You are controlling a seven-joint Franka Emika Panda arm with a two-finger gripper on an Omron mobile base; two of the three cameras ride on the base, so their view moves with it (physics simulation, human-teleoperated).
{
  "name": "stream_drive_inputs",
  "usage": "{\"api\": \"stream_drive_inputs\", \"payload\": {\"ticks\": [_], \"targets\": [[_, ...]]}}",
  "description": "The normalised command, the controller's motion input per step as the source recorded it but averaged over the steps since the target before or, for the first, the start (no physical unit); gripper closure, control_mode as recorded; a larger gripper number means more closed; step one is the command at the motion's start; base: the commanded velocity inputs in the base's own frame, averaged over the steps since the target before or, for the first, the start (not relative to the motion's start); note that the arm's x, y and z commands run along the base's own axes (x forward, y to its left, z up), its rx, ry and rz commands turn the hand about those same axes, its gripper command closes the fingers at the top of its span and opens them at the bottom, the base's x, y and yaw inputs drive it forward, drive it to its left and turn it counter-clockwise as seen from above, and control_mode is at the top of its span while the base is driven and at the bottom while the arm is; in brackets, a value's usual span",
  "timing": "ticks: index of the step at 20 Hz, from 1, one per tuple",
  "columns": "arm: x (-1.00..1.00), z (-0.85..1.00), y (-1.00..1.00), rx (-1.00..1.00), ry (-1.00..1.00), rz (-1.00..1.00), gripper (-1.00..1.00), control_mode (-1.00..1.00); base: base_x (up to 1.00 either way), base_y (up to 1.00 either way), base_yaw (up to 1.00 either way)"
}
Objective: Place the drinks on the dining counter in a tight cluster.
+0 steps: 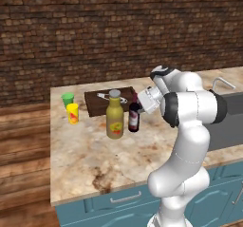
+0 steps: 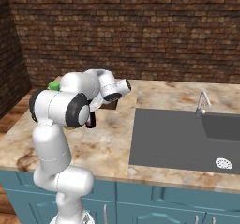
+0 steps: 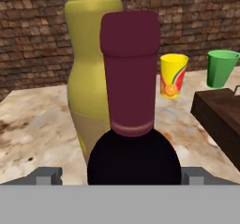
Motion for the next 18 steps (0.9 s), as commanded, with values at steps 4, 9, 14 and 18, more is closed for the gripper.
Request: {"api": "stream_drive_inputs", "payload": {"ticks": [4, 9, 14, 18], "targets": [[0.00, 0.00, -0.14, 0.00, 0.00, 0.00, -1.00, -1.00, 0.00, 0.00, 0.00], [0.00, 0.02, -0.14, 0.00, 0.00, 0.00, -1.00, -1.00, 0.00, 0.00, 0.00], [0.00, 0.17, -0.15, 0.00, 0.00, -0.02, -1.00, -1.00, 0.00, 0.00, 0.00], [0.00, 0.15, -0.24, 0.00, 0.00, -0.06, -1.00, -1.00, 0.00, 0.00, 0.00]]}}
